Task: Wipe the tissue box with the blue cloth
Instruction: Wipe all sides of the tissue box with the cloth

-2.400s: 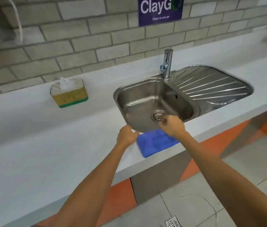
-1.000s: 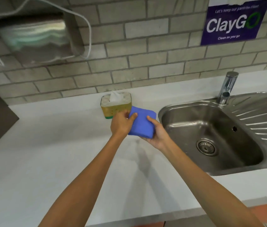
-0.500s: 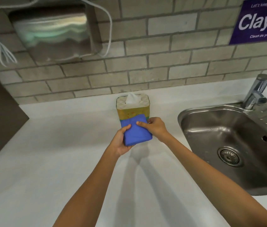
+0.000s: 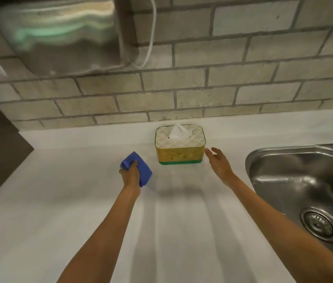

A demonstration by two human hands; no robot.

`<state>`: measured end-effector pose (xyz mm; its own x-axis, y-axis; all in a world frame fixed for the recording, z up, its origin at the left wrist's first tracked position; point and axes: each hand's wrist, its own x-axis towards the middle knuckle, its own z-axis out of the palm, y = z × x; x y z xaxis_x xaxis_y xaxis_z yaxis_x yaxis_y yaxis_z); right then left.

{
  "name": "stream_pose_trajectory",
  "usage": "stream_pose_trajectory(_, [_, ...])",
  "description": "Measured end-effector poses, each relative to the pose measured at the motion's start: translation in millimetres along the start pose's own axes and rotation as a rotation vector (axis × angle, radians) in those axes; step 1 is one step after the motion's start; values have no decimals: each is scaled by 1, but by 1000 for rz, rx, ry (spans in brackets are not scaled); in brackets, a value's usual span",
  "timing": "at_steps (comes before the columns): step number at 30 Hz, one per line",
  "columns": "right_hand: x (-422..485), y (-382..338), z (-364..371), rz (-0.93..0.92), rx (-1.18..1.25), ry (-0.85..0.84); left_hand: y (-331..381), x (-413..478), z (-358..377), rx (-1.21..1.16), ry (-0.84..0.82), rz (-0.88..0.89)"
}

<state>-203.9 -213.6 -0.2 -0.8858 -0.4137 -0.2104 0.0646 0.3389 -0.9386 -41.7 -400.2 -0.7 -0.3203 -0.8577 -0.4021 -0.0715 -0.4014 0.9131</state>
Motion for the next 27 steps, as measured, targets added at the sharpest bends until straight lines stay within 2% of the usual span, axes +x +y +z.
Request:
stream_pose_trajectory(3, [15, 2, 3, -21, -57, -49, 6, 16, 18, 98, 29, 147])
stream_pose_trajectory(8, [34, 6, 8, -88, -87, -77, 9, 34, 48, 174, 2, 222])
stream_pose_trajectory(12, [39, 9, 16, -169, -50, -49, 3, 33, 69, 199, -83, 255])
stream_pose_trajectory(16, [36, 8, 20, -211, -41, -15, -2, 28, 76, 207, -77, 266])
stream_pose_trajectory(27, [-9, 19, 12, -179, -28, 68, -7, -11, 43, 264, -111, 299])
